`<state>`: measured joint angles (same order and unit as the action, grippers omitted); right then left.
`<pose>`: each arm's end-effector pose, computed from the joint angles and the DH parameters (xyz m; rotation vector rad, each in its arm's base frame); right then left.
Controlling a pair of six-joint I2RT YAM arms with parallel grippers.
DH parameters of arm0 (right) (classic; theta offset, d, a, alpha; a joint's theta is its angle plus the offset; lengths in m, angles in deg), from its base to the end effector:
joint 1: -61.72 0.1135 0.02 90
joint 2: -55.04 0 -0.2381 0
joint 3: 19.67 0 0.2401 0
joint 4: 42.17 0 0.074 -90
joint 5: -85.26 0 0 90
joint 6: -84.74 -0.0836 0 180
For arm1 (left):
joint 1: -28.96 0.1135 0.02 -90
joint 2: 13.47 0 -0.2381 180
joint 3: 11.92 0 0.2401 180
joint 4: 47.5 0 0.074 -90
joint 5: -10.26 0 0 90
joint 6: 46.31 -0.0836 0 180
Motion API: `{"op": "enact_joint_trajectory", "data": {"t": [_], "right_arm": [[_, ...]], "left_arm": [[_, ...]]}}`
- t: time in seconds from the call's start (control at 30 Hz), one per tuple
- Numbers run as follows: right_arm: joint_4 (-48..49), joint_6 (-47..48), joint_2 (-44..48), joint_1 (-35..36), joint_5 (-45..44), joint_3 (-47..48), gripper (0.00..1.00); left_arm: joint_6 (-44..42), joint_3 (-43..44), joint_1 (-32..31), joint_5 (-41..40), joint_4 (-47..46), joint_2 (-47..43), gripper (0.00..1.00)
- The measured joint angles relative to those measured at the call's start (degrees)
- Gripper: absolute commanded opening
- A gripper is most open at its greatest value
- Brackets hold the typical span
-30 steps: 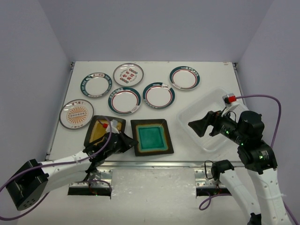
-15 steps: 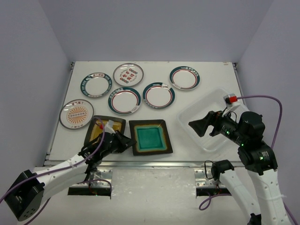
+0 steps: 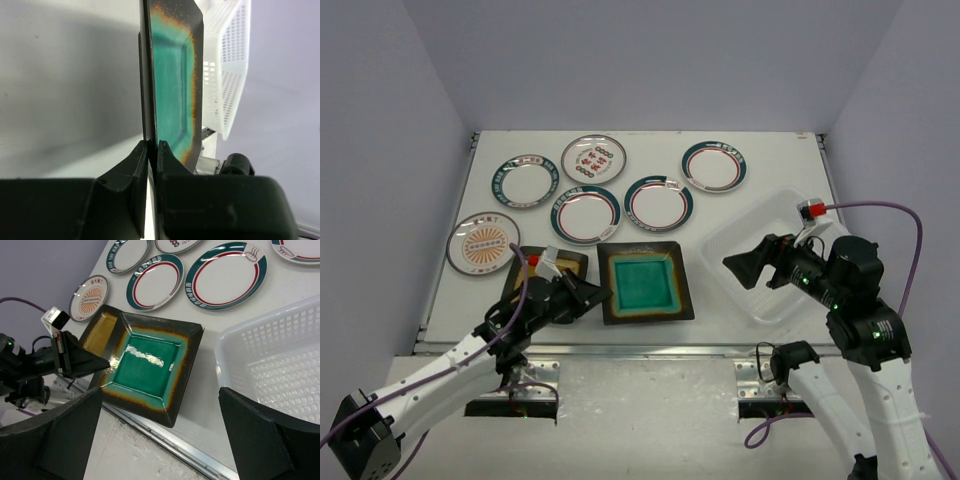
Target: Place the plates into the plastic bin on the countertop
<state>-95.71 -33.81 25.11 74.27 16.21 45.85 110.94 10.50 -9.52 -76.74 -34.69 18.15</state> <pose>0.1434 0.0625 0.3252 0.0116 1.9492 0.8276 0.1541 -0.1280 0.1409 -0.5039 2.1195 -1.2055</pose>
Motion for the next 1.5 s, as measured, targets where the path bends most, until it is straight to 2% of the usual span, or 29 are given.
{"op": "enact_joint_trajectory", "data": {"t": [0.2, 0.4, 0.8, 0.97, 1.13, 1.23, 1.5], "right_arm": [[-0.51, 0.00, -2.77, 0.00, -2.73, 2.24, 0.99], [-1.23, -0.18, -4.31, 0.00, -5.21, 4.81, 0.99], [-6.41, -0.02, -7.19, 0.00, -15.70, 19.76, 0.99], [-8.17, 0.34, -7.61, -0.01, -17.89, 21.69, 0.99], [-9.26, 0.54, -7.70, 0.00, -18.89, 21.74, 0.99], [-9.70, 0.58, -7.78, -0.02, -19.16, 21.85, 0.99], [-12.45, 1.56, -8.80, 0.00, -19.52, 25.74, 0.99]], "left_arm": [[-1.27, 7.35, -0.01, -1.46, 6.22, -3.23, 0.00], [-1.23, 11.54, 0.00, -0.63, 4.84, 0.94, 0.00], [-2.56, 18.12, -0.51, 0.23, -6.35, 23.83, 0.00], [-3.65, 23.42, -2.33, -0.30, -8.74, 30.90, 0.00], [-4.15, 27.79, -3.51, 0.95, -12.36, 34.24, 0.00], [-5.25, 32.88, -3.58, 2.43, -13.17, 38.76, 0.00], [-10.38, 49.04, -3.78, 8.65, -15.72, 57.72, 0.00]]}}
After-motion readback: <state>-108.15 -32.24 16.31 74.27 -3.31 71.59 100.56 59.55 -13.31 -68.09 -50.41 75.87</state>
